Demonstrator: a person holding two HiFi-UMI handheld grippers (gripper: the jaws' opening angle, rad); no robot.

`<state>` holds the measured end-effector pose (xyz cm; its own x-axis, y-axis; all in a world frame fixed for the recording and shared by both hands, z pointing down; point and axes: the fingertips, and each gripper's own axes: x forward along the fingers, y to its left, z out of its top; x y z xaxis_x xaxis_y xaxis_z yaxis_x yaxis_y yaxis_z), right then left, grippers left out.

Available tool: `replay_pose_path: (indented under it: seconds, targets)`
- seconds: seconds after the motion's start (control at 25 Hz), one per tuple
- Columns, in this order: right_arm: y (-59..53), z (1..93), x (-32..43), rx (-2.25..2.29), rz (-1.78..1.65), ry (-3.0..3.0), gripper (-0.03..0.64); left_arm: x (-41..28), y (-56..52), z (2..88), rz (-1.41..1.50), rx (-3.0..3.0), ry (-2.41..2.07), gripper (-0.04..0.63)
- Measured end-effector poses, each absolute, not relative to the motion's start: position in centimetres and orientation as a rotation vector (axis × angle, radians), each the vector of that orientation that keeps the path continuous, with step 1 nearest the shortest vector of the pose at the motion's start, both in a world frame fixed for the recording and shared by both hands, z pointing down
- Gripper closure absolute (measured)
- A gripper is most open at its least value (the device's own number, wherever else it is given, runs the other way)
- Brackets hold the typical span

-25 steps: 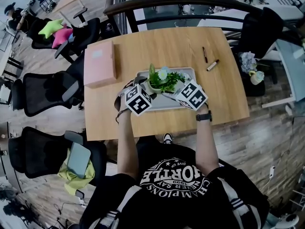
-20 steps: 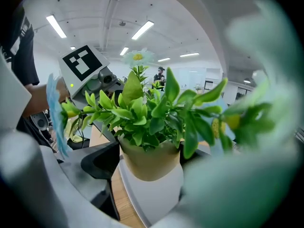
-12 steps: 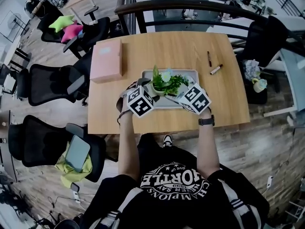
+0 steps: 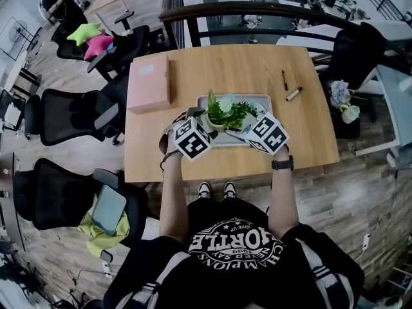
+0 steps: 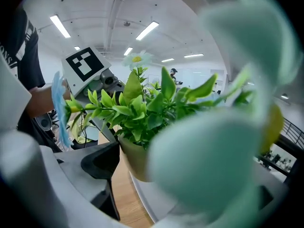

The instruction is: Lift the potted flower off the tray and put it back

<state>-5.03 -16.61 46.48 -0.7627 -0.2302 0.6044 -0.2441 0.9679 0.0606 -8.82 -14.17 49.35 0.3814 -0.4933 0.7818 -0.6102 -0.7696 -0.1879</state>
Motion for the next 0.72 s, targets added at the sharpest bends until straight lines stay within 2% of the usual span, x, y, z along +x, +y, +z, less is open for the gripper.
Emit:
replay_pose_path:
  seconds: [0.72]
  targets:
    - [-17.0, 42.5, -6.1, 0.421, 0.059, -2.480, 0.206, -10.2, -14.9, 45.2, 1.329, 2.619, -0.957, 0.250]
